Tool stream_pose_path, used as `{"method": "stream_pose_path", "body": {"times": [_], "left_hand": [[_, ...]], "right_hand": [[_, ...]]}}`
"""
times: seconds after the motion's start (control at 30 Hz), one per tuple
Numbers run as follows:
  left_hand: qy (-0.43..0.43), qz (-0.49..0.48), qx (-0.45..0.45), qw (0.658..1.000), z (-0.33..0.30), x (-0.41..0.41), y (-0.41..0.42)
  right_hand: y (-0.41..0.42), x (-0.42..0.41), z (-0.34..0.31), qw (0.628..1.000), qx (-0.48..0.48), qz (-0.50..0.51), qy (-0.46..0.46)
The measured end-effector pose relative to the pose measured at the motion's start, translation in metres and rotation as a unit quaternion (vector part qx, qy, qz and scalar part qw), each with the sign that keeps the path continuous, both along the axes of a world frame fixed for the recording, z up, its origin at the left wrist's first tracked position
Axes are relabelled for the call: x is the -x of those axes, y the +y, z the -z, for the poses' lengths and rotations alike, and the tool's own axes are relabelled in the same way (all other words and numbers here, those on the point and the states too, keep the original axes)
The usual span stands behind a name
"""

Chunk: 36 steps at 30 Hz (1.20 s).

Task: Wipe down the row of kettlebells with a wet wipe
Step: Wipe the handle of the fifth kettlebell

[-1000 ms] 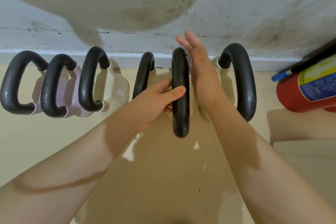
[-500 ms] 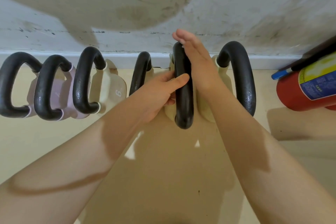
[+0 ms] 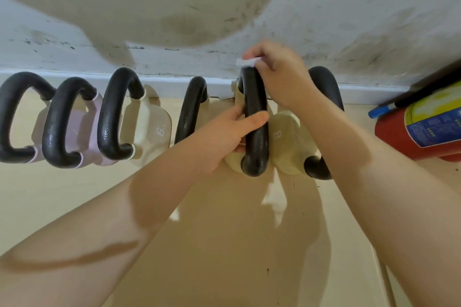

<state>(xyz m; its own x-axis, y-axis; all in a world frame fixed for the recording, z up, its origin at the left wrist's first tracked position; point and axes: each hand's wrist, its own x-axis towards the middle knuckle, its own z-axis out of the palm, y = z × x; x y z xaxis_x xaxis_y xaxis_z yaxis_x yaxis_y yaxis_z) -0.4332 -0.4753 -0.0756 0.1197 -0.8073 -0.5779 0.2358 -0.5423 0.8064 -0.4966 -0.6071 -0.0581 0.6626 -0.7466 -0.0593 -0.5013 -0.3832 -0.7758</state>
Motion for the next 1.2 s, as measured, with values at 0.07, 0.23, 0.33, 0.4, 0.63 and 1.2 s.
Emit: {"method": "stream_pose_path", "body": {"times": [0.07,0.23,0.33,0.4,0.63,1.2], "left_hand": [[-0.012,0.035,0.003,0.999,0.002,0.002,0.006],[-0.033,0.066,0.006,0.997,0.002,0.002,0.012],[-0.041,0.064,-0.002,0.997,0.001,0.001,0.015],[-0.041,0.056,-0.009,0.998,0.001,0.001,0.017],[-0.030,0.035,0.003,0.999,-0.003,0.005,0.017],[-0.093,0.006,0.044,0.995,-0.012,0.010,0.019]], "right_hand": [[-0.001,-0.006,-0.011,0.994,-0.011,-0.091,0.064],[-0.006,-0.037,-0.019,0.930,0.091,-0.213,0.286],[0.004,-0.055,-0.020,0.838,0.184,-0.270,0.437],[0.008,-0.055,-0.021,0.799,0.224,-0.300,0.470],[-0.011,-0.025,-0.003,0.966,0.079,-0.173,0.173],[0.025,0.006,0.009,0.733,-0.614,0.218,-0.196]]}}
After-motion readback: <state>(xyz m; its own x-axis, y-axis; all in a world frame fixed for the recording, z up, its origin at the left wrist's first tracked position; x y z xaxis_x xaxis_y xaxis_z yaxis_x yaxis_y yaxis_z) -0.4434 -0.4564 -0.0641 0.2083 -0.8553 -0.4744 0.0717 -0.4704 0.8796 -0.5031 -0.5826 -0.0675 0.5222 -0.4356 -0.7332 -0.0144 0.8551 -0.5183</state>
